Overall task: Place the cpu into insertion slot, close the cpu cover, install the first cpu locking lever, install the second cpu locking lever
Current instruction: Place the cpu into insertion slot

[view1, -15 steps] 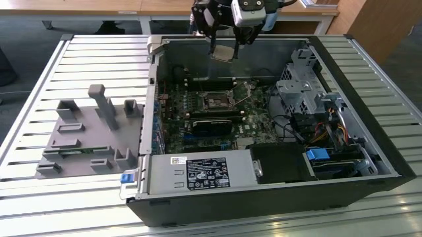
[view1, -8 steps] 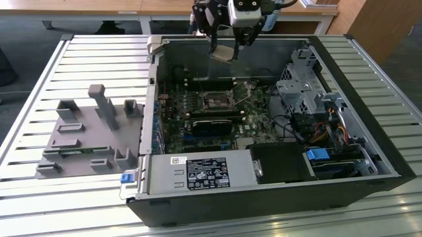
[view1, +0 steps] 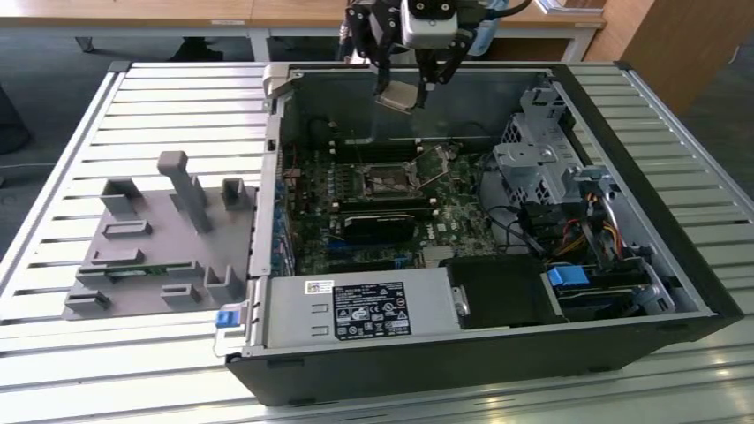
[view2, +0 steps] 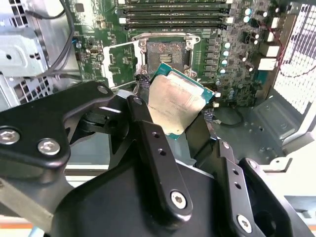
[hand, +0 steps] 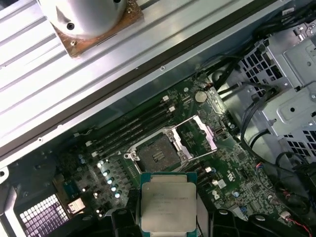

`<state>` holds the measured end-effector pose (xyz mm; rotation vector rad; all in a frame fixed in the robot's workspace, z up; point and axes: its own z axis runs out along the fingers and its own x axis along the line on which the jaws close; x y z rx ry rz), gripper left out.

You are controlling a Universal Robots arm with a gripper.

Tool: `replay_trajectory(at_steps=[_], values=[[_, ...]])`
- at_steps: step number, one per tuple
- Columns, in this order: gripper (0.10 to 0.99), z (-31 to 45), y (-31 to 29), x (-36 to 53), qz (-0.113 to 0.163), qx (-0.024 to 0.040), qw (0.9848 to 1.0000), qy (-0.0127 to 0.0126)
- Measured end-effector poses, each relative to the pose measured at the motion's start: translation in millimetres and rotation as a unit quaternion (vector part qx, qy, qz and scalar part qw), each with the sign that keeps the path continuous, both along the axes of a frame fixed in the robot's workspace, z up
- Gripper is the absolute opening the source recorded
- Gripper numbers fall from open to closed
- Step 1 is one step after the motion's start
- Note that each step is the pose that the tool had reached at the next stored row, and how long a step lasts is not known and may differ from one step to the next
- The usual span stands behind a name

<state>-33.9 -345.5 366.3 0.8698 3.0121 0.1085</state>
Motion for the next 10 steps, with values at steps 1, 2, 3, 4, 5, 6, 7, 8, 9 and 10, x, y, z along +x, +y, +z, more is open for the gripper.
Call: replay_trajectory(at_steps=[1, 2, 3, 4, 5, 6, 7, 8, 9, 10], values=[[0.541, 0.0, 0.0, 0.0, -0.006, 0.0000, 1.0000, 0.0000], [0.541, -0.1, 0.0, 0.0, -0.011, 0.0000, 0.9999, 0.0000], [0.541, -0.1, 0.1, 0.0, -0.015, -0.0001, 0.9999, 0.0001], [0.541, -0.2, 0.5, 0.0, -0.019, -0.0002, 0.9998, 0.0000], [0.541, -0.2, 0.6, 0.0, -0.023, -0.0003, 0.9997, 0.0000], [0.541, -0.3, 0.6, 0.0, -0.027, -0.0003, 0.9996, 0.0000], [0.541, -0.4, 0.7, 0.0, -0.032, -0.0003, 0.9995, 0.0000], [0.541, -0.4, 0.7, 0.0, -0.037, -0.0003, 0.9993, 0.0000], [0.541, -0.4, 0.9, 0.0, -0.042, -0.0004, 0.9991, 0.0000], [0.541, -0.5, 1.1, 0.0, -0.046, -0.0005, 0.9989, 0.0000]])
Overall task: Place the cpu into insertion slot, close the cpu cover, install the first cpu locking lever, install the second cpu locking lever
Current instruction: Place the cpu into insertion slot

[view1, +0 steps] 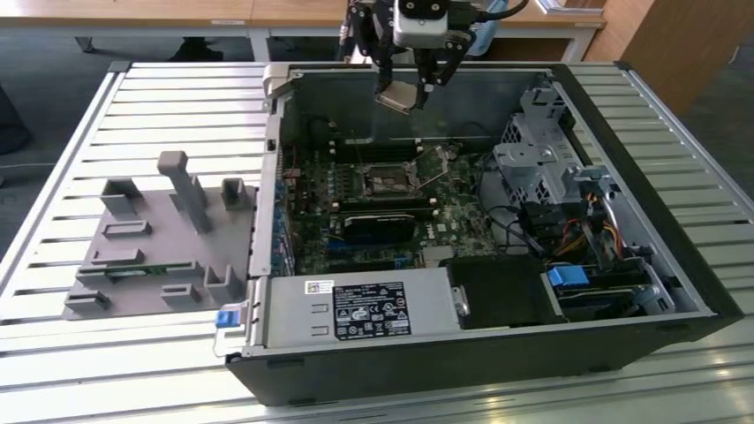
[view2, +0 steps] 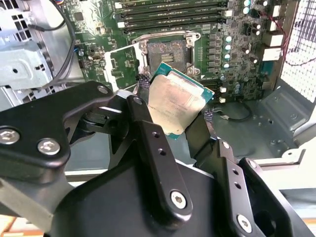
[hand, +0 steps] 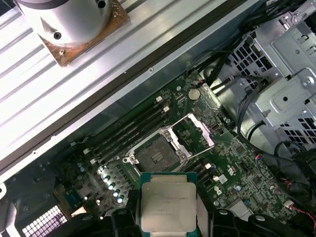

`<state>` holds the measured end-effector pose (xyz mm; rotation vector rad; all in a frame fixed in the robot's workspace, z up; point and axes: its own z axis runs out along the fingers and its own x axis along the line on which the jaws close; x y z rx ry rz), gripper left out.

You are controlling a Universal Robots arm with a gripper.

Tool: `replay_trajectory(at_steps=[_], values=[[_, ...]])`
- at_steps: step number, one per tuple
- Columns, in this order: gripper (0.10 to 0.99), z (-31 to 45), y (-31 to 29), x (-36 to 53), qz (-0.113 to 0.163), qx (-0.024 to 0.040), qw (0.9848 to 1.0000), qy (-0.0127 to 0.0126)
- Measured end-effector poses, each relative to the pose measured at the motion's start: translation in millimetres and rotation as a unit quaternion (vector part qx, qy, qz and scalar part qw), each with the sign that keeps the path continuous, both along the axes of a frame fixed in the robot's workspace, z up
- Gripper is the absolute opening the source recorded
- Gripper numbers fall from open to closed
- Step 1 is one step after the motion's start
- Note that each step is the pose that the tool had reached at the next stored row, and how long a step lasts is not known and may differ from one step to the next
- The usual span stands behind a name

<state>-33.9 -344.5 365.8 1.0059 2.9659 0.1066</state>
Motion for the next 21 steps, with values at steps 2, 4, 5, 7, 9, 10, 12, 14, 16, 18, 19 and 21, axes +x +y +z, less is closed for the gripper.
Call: replay_trajectory(at_steps=[2, 4, 5, 7, 9, 10, 12, 14, 16, 18, 19, 21], values=[[0.541, -0.1, 0.1, 0.0, -0.008, 0.0000, 1.0000, 0.0000], [0.541, -0.2, 0.3, 0.0, -0.017, 0.0000, 0.9999, 0.0000], [0.541, -0.2, 0.4, 0.0, -0.021, 0.0000, 0.9998, 0.0000], [0.541, -0.4, 0.5, 0.0, -0.030, 0.0001, 0.9995, 0.0000], [0.541, -0.7, 0.5, 0.0, -0.036, 0.0000, 0.9993, 0.0000], [0.541, -0.8, 0.5, 0.0, -0.038, -0.0001, 0.9993, 0.0000], [0.541, -1.0, 0.5, 0.0, -0.039, -0.0011, 0.9993, -0.0001], [0.541, -1.1, 0.5, 0.1, -0.039, -0.0030, 0.9992, -0.0001], [0.541, -1.1, 0.5, 0.0, -0.039, -0.0036, 0.9992, 0.0000], [0.541, -1.2, 0.5, 0.1, -0.039, -0.0036, 0.9992, 0.0000], [0.541, -1.2, 0.5, 0.1, -0.040, -0.0035, 0.9992, -0.0001], [0.541, -1.2, 0.5, 0.1, -0.041, -0.0036, 0.9992, -0.0001]])
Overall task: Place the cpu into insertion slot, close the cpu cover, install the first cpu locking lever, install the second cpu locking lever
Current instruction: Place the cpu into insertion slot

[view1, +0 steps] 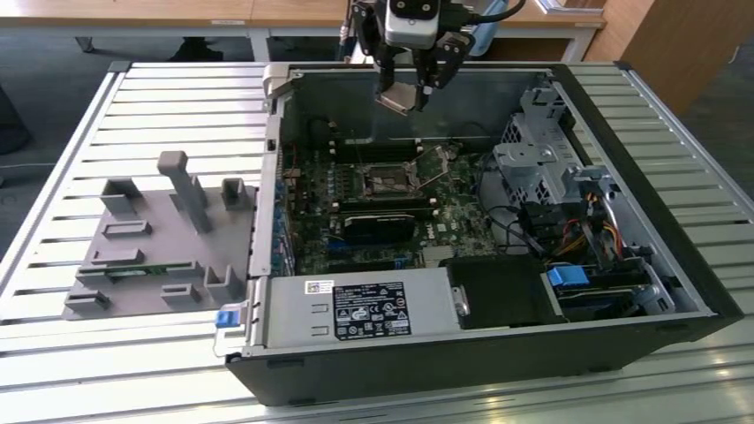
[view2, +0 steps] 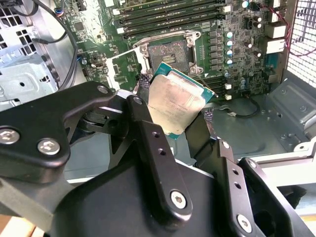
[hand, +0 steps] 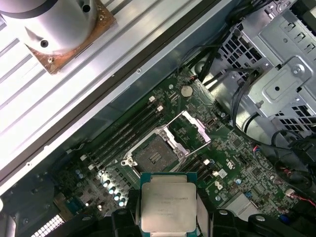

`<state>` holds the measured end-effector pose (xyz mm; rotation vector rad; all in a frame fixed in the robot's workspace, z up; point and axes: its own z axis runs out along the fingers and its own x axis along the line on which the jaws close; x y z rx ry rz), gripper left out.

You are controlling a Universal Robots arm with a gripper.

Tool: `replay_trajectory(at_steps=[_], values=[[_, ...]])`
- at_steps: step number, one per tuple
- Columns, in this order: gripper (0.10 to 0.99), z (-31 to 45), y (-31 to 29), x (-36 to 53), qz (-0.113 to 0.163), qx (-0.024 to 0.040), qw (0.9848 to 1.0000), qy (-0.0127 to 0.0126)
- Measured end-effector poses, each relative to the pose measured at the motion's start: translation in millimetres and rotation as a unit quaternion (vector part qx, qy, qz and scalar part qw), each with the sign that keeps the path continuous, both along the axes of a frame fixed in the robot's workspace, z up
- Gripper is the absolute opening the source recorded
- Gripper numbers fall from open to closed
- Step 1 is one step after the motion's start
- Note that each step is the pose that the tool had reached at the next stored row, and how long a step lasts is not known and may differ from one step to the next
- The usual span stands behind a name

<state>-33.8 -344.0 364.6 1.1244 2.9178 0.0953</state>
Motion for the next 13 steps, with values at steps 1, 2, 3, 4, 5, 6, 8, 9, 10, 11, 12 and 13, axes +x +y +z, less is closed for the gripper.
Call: replay_trajectory(at_steps=[1, 2, 3, 4, 5, 6, 8, 9, 10, 11, 12, 13], values=[[0.541, 0.0, 0.0, 0.0, -0.001, -0.0001, 1.0000, 0.0000], [0.541, 0.0, 0.0, 0.0, -0.001, -0.0001, 1.0000, 0.0000], [0.541, 0.0, 0.0, 0.0, -0.002, -0.0001, 1.0000, 0.0000], [0.541, 0.0, 0.0, 0.0, -0.004, -0.0002, 1.0000, 0.0000], [0.541, 0.0, 0.0, 0.0, -0.006, -0.0002, 1.0000, 0.0000], [0.541, -0.1, 0.0, 0.0, -0.009, -0.0002, 1.0000, 0.0000], [0.541, -0.1, 0.0, 0.0, -0.015, -0.0003, 0.9999, 0.0000], [0.541, -0.1, 0.0, 0.0, -0.018, -0.0004, 0.9998, 0.0000], [0.541, -0.1, 0.0, 0.0, -0.022, -0.0005, 0.9998, 0.0000], [0.541, -0.2, 0.0, 0.0, -0.026, -0.0005, 0.9997, 0.0000], [0.541, -0.2, 0.0, 0.0, -0.030, -0.0007, 0.9995, 0.0000], [0.541, -0.3, 0.0, 0.0, -0.034, -0.0009, 0.9994, 0.0000]])
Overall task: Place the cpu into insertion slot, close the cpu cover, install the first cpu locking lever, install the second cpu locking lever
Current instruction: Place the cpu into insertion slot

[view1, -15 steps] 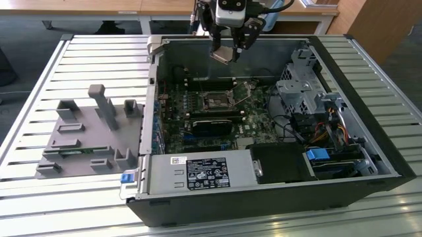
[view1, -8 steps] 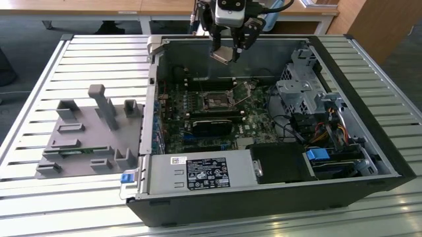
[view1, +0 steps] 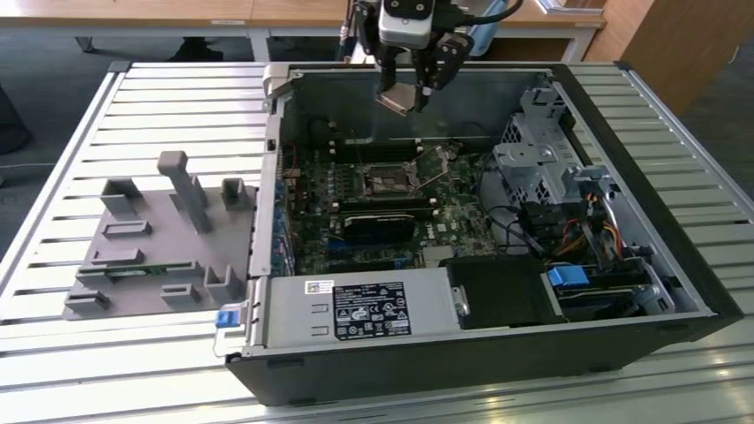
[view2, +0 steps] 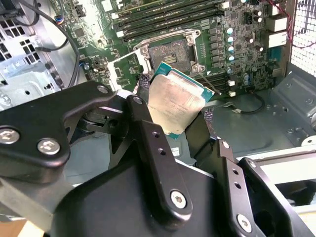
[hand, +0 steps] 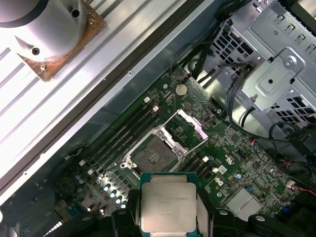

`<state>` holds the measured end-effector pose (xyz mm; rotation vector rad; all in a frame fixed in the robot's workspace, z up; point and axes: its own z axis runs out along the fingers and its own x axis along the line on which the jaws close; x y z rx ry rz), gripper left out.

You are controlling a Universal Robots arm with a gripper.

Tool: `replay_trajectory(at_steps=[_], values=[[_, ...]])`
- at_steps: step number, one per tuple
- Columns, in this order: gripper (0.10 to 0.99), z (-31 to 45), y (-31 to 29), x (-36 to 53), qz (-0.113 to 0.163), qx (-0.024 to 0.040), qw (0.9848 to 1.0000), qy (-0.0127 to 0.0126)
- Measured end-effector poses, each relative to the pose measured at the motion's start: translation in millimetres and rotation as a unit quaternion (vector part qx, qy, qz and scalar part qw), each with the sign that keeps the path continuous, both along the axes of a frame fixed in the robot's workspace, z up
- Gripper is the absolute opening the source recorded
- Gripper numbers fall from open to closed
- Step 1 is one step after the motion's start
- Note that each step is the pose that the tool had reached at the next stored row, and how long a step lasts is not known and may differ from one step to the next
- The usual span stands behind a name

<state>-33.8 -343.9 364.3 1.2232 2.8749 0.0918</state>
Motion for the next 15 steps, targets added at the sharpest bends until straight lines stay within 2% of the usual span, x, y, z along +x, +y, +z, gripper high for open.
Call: replay_trajectory(at_steps=[7, 15], values=[[0.541, -0.3, 0.0, 0.0, -0.030, -0.0019, 0.9995, 0.0000], [0.541, -0.7, 0.3, 0.0, -0.062, -0.0052, 0.9981, 0.0000]])
